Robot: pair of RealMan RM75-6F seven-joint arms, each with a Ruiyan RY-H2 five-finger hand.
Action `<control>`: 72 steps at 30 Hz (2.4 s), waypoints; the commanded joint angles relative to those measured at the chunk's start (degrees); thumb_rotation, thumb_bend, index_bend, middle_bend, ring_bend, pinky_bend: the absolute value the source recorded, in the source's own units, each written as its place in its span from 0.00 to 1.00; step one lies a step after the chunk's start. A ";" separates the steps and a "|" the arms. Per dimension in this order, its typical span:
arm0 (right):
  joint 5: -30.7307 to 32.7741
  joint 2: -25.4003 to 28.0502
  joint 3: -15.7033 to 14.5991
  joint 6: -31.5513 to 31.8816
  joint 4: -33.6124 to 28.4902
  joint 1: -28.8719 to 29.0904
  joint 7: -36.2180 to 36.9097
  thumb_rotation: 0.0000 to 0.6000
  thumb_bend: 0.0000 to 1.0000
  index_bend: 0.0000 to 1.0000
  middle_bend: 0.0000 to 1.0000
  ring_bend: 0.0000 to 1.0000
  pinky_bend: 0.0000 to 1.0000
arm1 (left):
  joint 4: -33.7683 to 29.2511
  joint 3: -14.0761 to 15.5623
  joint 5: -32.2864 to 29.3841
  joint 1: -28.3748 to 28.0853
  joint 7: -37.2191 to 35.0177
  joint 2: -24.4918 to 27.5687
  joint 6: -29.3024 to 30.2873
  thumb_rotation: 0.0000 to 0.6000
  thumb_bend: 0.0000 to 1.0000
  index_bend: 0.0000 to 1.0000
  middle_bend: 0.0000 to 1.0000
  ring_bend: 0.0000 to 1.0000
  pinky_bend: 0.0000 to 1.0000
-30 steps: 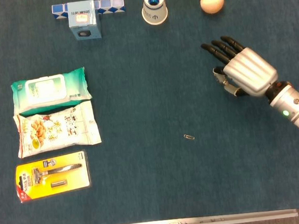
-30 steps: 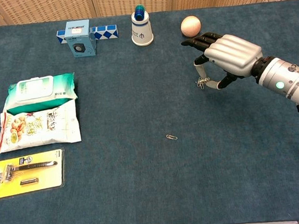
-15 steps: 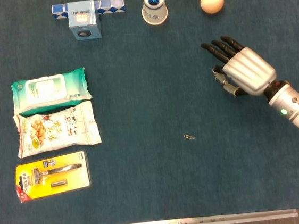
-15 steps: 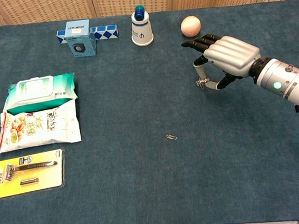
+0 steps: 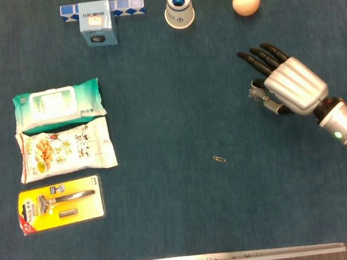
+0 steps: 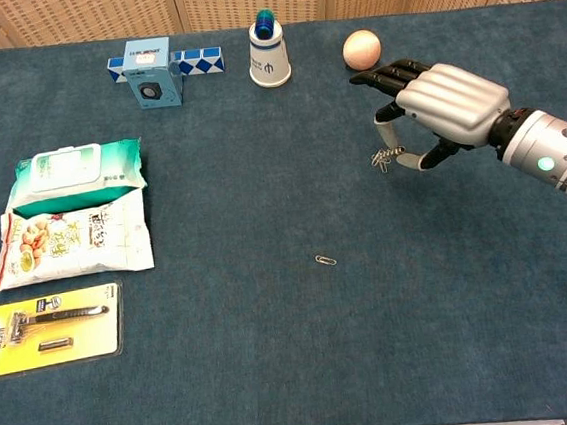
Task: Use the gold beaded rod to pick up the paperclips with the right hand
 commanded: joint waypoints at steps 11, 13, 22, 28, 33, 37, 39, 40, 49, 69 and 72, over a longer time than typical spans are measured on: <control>0.76 7.58 -2.25 4.38 -9.21 -5.56 -5.82 1.00 0.29 0.69 0.05 0.00 0.07 | -0.37 0.37 0.76 -0.40 0.61 -0.09 -0.32 1.00 0.36 0.47 0.42 0.31 0.50; 1.19 8.01 -2.42 4.74 -9.41 -6.32 -5.92 1.00 0.29 0.69 0.05 0.00 0.07 | -0.44 0.46 0.94 -0.39 0.56 -0.05 -0.31 1.00 0.36 0.47 0.42 0.31 0.50; 4.02 9.01 -2.46 5.11 -8.73 -9.25 -7.16 1.00 0.29 0.69 0.05 0.00 0.07 | -0.64 0.68 1.52 -0.35 0.56 -0.03 0.01 1.00 0.36 0.47 0.42 0.31 0.50; 7.57 8.36 -1.86 2.65 -8.50 -9.96 -10.93 1.00 0.29 0.69 0.05 0.00 0.07 | -0.85 0.84 1.86 -0.32 0.64 -0.02 0.18 1.00 0.36 0.47 0.42 0.31 0.50; 9.53 8.10 -1.38 1.12 -8.59 -10.23 -12.13 1.00 0.29 0.65 0.05 0.00 0.07 | -0.89 0.85 1.82 -0.30 0.53 0.04 0.20 1.00 0.36 0.47 0.42 0.31 0.50; 10.30 8.06 -1.12 0.60 -8.77 -10.44 -12.68 1.00 0.29 0.62 0.05 0.00 0.07 | -0.83 0.88 1.86 -0.33 0.49 0.05 0.15 1.00 0.36 0.47 0.42 0.31 0.50; 10.43 8.09 -1.04 0.53 -8.85 -10.55 -12.69 1.00 0.29 0.59 0.05 0.00 0.07 | -0.84 0.91 1.86 -0.34 0.52 0.04 0.12 1.00 0.36 0.47 0.42 0.31 0.50; 10.43 8.14 -1.02 0.50 -8.88 -10.63 -12.61 1.00 0.29 0.56 0.05 0.00 0.07 | -0.87 0.92 1.86 -0.34 0.51 0.06 0.10 1.00 0.36 0.47 0.42 0.31 0.50; 9.02 9.00 -0.90 1.68 -9.62 -11.22 -11.15 1.00 0.22 0.34 0.05 0.00 0.07 | -1.01 1.01 1.94 -0.39 0.88 0.03 0.14 1.00 0.36 0.47 0.42 0.31 0.50; 0.56 13.50 0.60 22.72 -14.52 -19.89 -5.75 1.00 0.20 0.24 0.10 0.00 0.07 | -1.10 2.11 5.02 -0.88 0.26 -0.36 0.10 1.00 0.36 0.47 0.42 0.31 0.50; 0.80 13.82 0.95 26.10 -15.43 -22.18 -7.21 1.00 0.20 0.25 0.10 0.00 0.07 | -0.96 2.78 7.54 -0.98 -0.58 -0.53 0.73 1.00 0.36 0.47 0.42 0.31 0.50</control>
